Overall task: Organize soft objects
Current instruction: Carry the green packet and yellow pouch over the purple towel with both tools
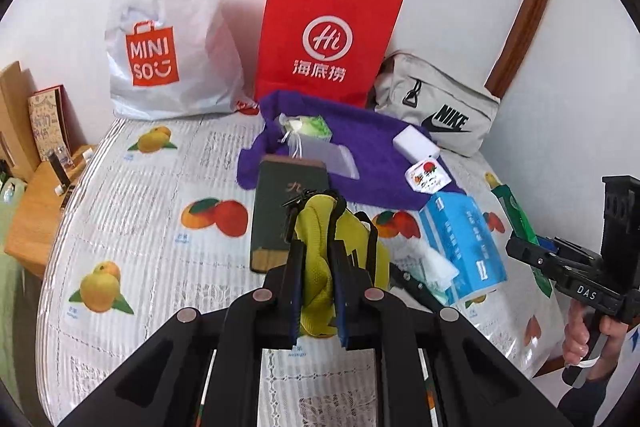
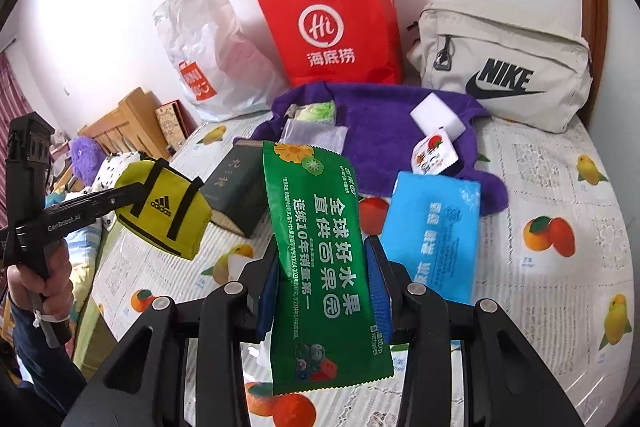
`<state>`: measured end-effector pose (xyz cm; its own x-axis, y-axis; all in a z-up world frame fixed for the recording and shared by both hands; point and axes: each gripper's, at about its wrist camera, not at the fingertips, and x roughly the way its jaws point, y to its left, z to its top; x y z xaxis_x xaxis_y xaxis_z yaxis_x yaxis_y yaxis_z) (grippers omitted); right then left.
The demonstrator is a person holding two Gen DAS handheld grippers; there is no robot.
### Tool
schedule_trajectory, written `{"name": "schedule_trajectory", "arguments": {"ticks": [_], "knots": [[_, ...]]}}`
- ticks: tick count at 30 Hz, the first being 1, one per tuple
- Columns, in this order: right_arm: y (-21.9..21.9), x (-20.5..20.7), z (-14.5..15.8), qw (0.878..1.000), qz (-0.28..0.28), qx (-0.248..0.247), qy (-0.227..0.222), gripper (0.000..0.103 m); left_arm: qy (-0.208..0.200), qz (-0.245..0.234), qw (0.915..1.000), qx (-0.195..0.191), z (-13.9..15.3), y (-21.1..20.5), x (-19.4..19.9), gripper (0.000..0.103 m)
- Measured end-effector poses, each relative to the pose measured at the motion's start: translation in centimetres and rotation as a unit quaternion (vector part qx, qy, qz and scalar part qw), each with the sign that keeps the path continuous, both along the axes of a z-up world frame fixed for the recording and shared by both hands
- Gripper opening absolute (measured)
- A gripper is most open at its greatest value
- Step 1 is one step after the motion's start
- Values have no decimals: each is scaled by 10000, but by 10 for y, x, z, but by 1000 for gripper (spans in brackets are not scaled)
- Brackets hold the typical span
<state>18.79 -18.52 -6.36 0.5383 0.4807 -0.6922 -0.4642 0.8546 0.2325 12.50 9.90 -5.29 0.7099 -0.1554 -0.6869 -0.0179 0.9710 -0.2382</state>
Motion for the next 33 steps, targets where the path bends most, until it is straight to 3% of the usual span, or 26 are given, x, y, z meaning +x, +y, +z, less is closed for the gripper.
{"name": "schedule_trajectory", "arguments": {"ticks": [16,20,23,27,33], "knots": [[-10,51,11,9992,-345,-207,-49,39,-57,-219,9997,-20,15,-15,62,13],[-7,72,10,9992,-355,-187,-5,39,-35,-214,9998,-21,16,-16,83,13],[0,91,7,9990,-366,-261,15,39,23,-313,9992,-239,14,-14,101,13],[9,116,2,9990,-330,-273,99,39,41,-236,9997,-27,11,-16,126,13],[21,153,-9,9983,-374,-423,150,39,149,-283,9993,-211,0,-12,160,13]]}}
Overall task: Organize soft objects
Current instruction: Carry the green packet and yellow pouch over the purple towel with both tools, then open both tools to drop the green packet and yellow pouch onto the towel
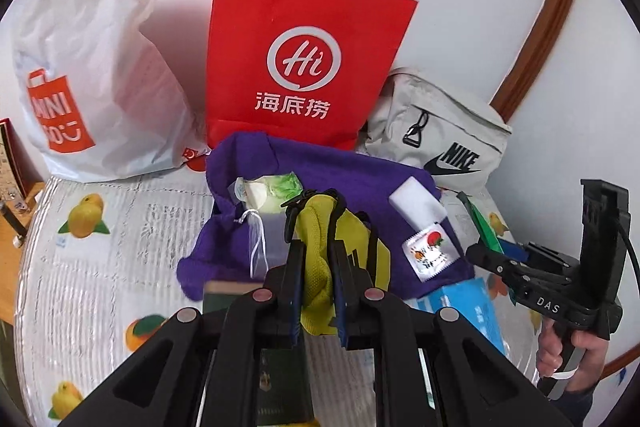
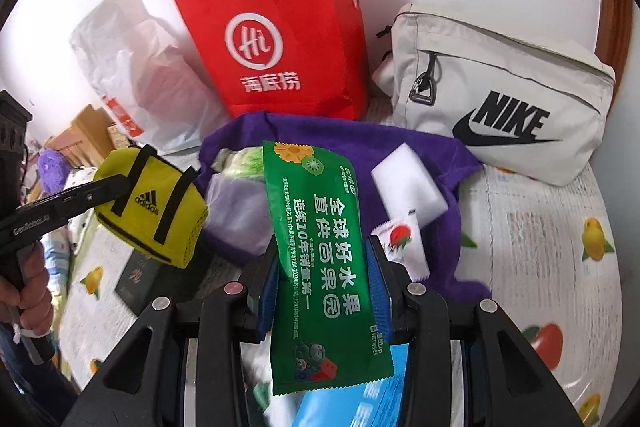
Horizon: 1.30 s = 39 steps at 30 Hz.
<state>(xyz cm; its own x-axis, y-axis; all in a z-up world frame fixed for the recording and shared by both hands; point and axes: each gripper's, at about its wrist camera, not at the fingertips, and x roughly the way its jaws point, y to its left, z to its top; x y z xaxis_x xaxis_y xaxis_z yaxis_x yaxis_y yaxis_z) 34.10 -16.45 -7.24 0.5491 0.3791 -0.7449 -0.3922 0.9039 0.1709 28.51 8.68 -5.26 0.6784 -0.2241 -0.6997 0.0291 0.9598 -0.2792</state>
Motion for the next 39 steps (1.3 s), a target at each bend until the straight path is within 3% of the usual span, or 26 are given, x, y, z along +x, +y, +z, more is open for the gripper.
{"name": "schedule_trajectory", "arguments": {"ticks": [15,24,32,36,39], "knots": [[39,68,-53,9974,95,-331,635,39,317,72,9995,-46,-28,12,45,13],[43,83,-79,9935,113,-510,1016,40,485,-1,9988,-81,-42,7,61,13],[44,90,-82,9927,113,-510,1088,42,652,-32,9978,-135,-52,1,74,13],[40,88,-77,9939,141,-408,1014,66,682,-103,9975,-137,-53,-5,81,13],[34,87,-73,9951,52,-351,923,66,764,-116,9969,-158,-56,-9,88,13]]}}
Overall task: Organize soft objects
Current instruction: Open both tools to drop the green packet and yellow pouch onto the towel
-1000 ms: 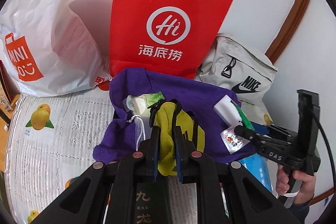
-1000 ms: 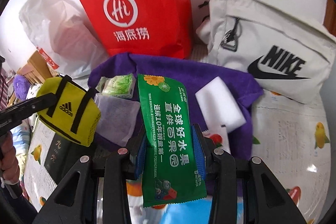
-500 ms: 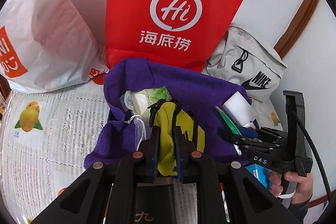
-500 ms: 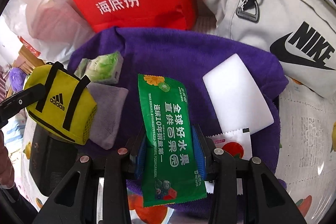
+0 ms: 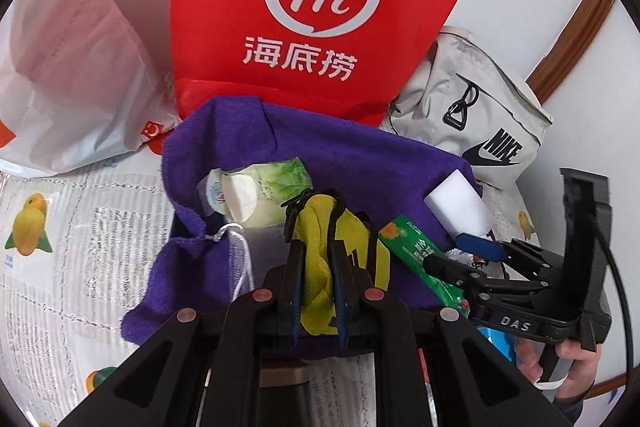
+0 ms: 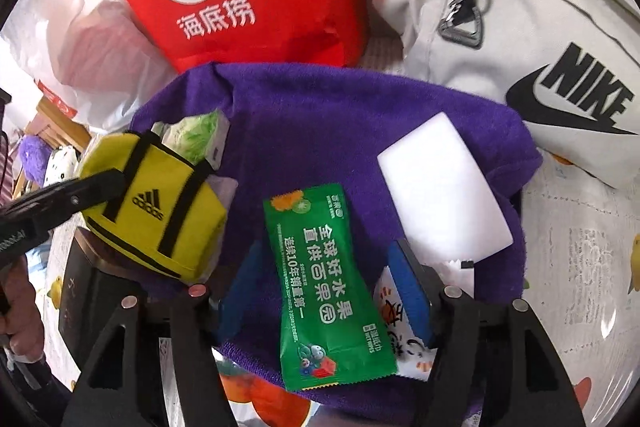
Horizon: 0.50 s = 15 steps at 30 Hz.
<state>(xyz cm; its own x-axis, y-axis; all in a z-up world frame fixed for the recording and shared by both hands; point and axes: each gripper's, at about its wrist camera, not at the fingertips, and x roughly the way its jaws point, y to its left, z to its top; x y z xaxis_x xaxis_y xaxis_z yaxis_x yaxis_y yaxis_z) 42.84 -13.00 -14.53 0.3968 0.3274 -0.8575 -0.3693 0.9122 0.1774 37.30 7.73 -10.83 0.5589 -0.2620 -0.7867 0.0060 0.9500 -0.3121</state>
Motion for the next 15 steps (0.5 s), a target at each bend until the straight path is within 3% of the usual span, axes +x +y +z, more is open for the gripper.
{"name": "schedule_trajectory", "arguments": {"ticks": [13,15], "knots": [[-45,-29,37,9981,-385,296,-377,66,200,-57,9997,136,-15,-23,21,14],[-53,-35,41,9976,-456,356,-387,66,260,-31,9994,223,-17,-23,23,19]]}}
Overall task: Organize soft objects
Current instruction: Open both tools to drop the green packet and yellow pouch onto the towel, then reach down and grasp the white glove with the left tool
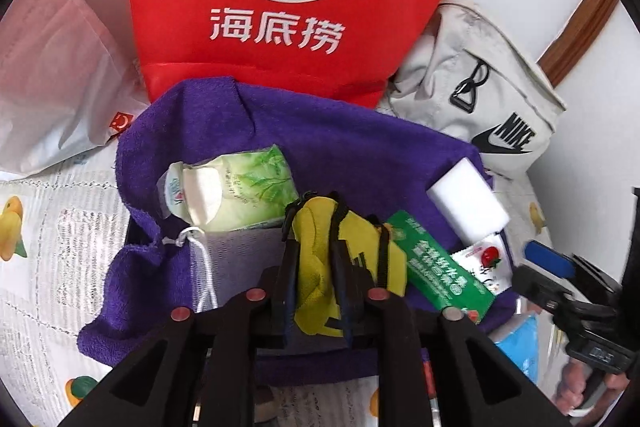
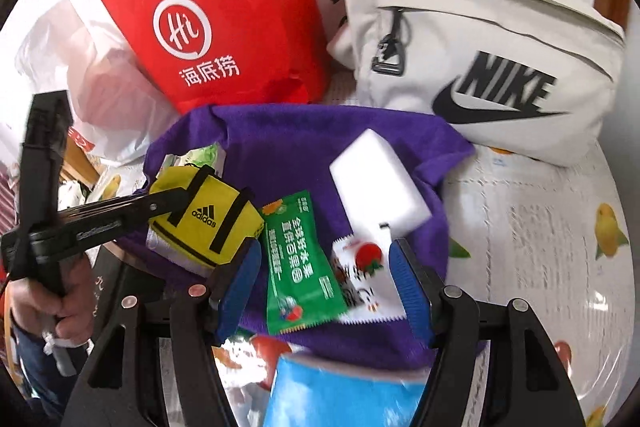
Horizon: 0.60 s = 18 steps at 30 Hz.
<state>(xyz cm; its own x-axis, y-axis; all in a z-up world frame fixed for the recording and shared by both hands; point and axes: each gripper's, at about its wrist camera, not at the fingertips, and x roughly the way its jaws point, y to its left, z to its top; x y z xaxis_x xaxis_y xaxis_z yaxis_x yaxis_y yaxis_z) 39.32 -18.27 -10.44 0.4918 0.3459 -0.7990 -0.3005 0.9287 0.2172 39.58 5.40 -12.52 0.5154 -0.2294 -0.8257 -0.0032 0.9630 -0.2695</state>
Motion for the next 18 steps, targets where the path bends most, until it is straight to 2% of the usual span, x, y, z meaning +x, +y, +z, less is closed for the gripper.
{"name": "schedule_trajectory", "arguments": {"ticks": [1,3,5,6,8,12,17,18], "knots": [[-3,-3,2,10000,-31,23,-22,66,46,0,10000,33,-2,0,0,19],[-3,-10,3,9999,-53,64,-60,66,94,37,9999,35,-3,2,-1,27],[-7,-15,5,9999,-68,85,-80,66,103,106,9998,115,0,4,-5,48],[-8,-19,6,9999,-65,85,-87,66,69,135,9997,211,2,4,-8,50],[-7,-26,9,9999,-52,62,-106,66,-5,190,9991,381,9,5,-14,51],[-11,-47,19,9998,-8,68,-184,66,-179,241,9989,370,26,7,-33,53],[-13,-77,27,9995,88,100,-289,66,-806,-5,9963,288,52,-3,-74,53],[-13,-85,28,9994,118,122,-307,66,-815,-11,9961,333,55,-5,-82,53]]}}
